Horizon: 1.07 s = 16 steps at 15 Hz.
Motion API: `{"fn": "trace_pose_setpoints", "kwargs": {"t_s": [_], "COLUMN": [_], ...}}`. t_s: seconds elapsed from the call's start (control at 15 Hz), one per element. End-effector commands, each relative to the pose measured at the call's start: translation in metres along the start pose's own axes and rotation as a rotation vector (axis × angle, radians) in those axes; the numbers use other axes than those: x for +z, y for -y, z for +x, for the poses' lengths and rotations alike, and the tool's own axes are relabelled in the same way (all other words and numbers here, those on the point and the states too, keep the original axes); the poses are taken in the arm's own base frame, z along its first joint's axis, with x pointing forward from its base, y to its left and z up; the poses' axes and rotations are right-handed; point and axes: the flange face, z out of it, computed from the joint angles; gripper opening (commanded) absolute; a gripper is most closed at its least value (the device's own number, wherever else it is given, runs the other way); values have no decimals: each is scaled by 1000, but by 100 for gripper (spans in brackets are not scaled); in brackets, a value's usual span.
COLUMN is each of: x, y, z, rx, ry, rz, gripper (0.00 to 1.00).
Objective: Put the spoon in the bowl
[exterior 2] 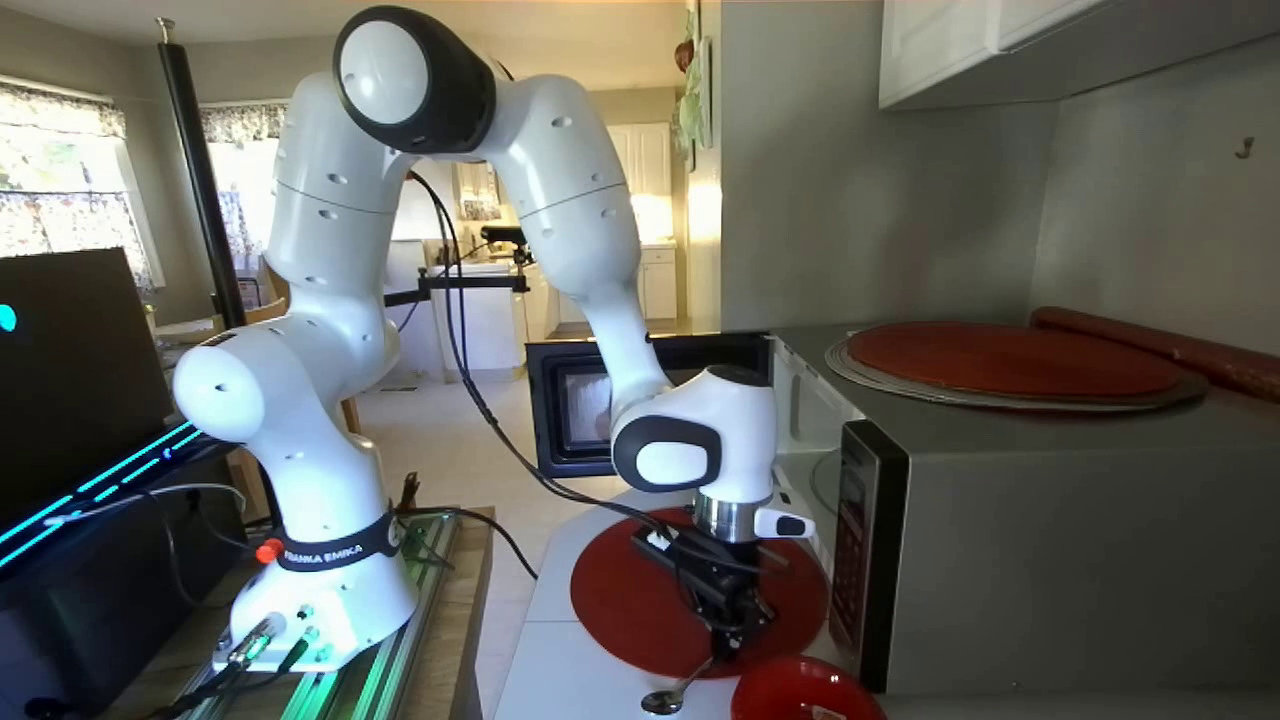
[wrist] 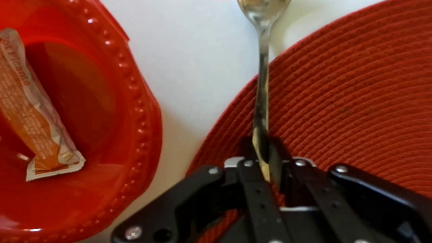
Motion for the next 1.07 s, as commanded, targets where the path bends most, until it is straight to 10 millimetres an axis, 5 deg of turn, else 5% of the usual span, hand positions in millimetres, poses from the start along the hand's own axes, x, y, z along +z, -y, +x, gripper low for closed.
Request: {"fn": "trace_pose_setpoints", "kwargs": {"t_s": [0.0,0.67,1.0], "x": [6,-64,-78], "y": [1,37,29], "z": [1,34,30], "rx": [-2,-285,-362], "ry": [4,-23,47], "rz": [31,34,55], "gripper": [4,4,4]}}
